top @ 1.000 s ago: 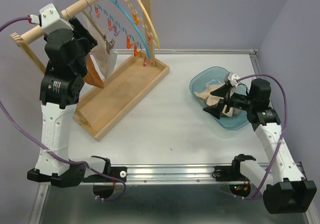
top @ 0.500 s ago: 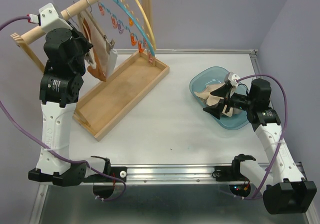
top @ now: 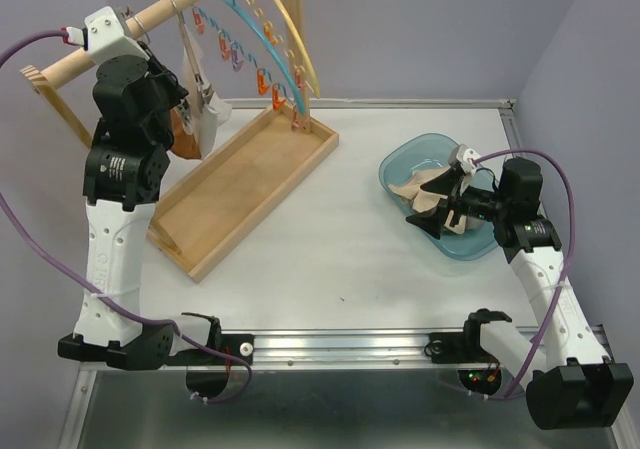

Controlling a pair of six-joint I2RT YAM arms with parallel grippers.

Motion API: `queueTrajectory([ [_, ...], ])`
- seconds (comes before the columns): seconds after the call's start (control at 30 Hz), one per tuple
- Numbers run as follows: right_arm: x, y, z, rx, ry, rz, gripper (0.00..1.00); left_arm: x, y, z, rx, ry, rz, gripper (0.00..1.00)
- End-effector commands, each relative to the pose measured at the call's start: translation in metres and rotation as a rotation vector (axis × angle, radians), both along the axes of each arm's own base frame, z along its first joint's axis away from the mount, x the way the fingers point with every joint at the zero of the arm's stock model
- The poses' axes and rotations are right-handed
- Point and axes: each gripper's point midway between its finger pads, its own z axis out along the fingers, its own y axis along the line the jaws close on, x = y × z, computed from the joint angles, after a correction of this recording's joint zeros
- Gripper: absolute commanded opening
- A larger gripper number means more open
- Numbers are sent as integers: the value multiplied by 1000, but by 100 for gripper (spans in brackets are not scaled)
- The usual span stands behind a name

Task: Remove the underwear clipped to the hanger
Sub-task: Pick up the hanger from the clothesline.

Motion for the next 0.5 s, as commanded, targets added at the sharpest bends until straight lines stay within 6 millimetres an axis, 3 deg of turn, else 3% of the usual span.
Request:
queueTrajectory([
  [0.0,-5,2,1,9,-5,14,100,4,3,-5,24,10,13,34],
  [0.27,-5,2,1,8,-8,12,100,8,5,-11,28,27,22,37],
  [0.4,-6,3,3,9,-13,15,100,7,5,-10,29,26,20,31],
  [0.47,-6,3,3,9,-13,15,100,5,5,-6,27,17,22,22],
])
